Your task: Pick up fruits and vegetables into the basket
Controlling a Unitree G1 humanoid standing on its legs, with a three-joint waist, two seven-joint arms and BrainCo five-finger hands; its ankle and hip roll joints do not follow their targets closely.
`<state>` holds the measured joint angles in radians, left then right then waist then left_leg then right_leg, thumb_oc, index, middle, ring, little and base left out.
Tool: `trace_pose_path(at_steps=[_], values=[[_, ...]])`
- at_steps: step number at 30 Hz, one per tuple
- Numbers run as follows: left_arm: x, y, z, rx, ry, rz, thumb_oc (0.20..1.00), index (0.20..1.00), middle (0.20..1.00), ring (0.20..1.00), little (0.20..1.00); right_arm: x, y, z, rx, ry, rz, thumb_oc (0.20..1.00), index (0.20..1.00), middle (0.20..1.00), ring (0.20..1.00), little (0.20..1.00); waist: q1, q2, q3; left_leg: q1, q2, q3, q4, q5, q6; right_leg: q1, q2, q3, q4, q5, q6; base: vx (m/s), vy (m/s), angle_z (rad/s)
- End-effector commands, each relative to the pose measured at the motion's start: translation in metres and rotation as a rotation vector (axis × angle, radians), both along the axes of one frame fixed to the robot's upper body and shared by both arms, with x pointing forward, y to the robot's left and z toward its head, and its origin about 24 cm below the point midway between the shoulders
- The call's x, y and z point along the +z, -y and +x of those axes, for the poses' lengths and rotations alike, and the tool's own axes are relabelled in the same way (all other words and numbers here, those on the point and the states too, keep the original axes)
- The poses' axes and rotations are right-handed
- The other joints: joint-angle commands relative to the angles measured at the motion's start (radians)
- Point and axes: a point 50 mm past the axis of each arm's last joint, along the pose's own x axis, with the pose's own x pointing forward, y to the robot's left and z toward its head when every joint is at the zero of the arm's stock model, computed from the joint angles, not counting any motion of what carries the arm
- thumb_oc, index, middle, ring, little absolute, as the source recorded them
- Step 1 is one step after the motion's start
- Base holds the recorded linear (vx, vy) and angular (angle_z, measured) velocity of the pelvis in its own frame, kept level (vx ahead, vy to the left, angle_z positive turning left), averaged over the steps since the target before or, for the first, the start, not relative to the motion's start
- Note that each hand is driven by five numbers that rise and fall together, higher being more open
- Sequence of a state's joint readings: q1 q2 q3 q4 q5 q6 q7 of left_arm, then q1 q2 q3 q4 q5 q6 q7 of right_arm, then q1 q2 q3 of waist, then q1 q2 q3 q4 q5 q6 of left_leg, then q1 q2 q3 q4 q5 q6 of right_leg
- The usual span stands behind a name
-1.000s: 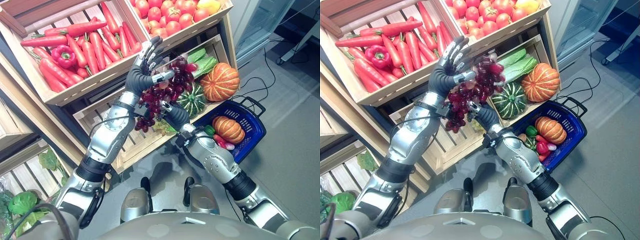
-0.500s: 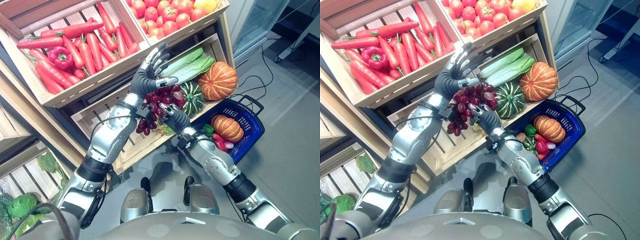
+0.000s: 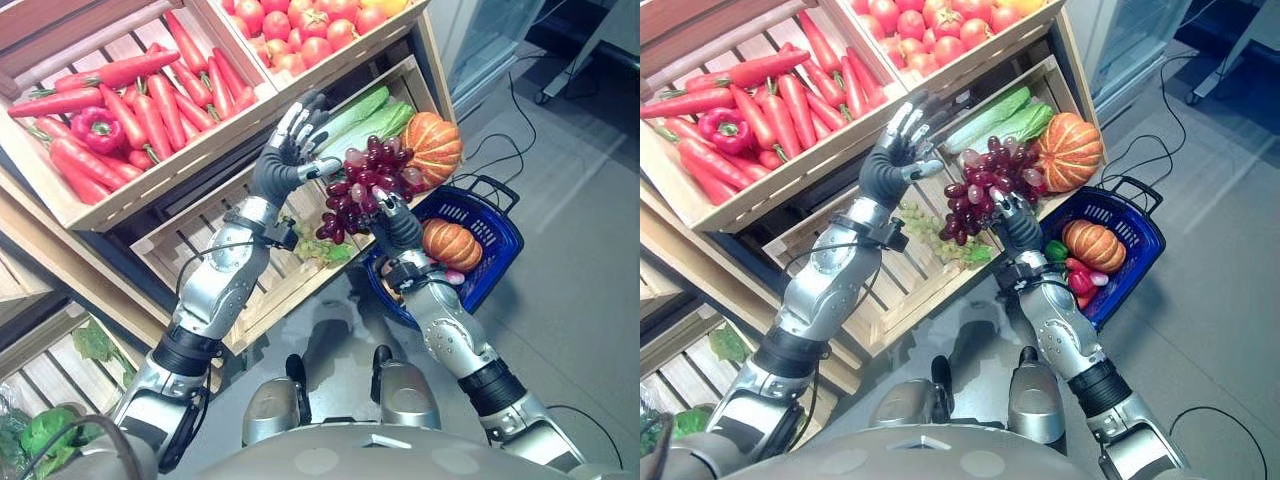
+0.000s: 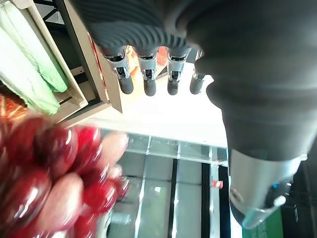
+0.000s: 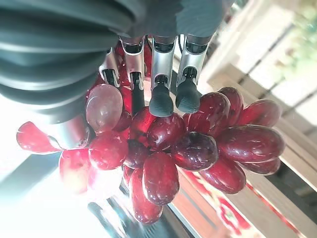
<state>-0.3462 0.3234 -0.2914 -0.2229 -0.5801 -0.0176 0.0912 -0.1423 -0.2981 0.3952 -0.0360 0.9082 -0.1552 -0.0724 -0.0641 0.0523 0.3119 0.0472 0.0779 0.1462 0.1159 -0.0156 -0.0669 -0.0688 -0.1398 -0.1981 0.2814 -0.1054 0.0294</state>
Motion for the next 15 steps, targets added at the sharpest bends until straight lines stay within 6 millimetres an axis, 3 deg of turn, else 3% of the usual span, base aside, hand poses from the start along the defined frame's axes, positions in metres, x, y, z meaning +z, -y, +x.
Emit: trace_pose_path(at_steps=[1, 6, 15], values=[[0.042, -0.029, -0.016, 0.133, 0.267, -0.217, 1.0, 1.0, 1.0, 1.0, 1.0, 0.044, -0.001, 0.002, -0.019, 0.264, 0.082, 0.2, 0.2, 0.2, 0.2, 0.2, -0.006, -0.028, 0.01, -0.008, 0.0, 0.039, 0.089, -0.069, 0.036, 0.051, -0.041, 0.03, -0.033, 0.013, 0.074, -0.03, -0.051, -0.02], [0.046, -0.051, -0.024, 0.283, 0.358, -0.302, 1.0, 1.0, 1.0, 1.0, 1.0, 0.044, 0.025, 0.001, -0.128, 0.275, 0.075, 0.2, 0.2, 0.2, 0.2, 0.2, -0.017, -0.027, 0.037, -0.038, 0.002, 0.043, 0.108, -0.07, 0.03, 0.018, -0.041, 0.029, -0.001, 0.002, 0.068, -0.05, -0.043, -0.05], [0.044, -0.06, -0.03, 0.367, 0.442, -0.224, 1.0, 1.0, 1.0, 1.0, 1.0, 0.04, 0.071, 0.006, -0.277, 0.277, 0.077, 0.2, 0.2, 0.2, 0.2, 0.2, -0.027, -0.02, 0.151, -0.191, 0.002, 0.038, 0.2, -0.065, 0.026, -0.152, -0.038, 0.03, 0.138, -0.02, 0.044, -0.16, -0.056, -0.02]])
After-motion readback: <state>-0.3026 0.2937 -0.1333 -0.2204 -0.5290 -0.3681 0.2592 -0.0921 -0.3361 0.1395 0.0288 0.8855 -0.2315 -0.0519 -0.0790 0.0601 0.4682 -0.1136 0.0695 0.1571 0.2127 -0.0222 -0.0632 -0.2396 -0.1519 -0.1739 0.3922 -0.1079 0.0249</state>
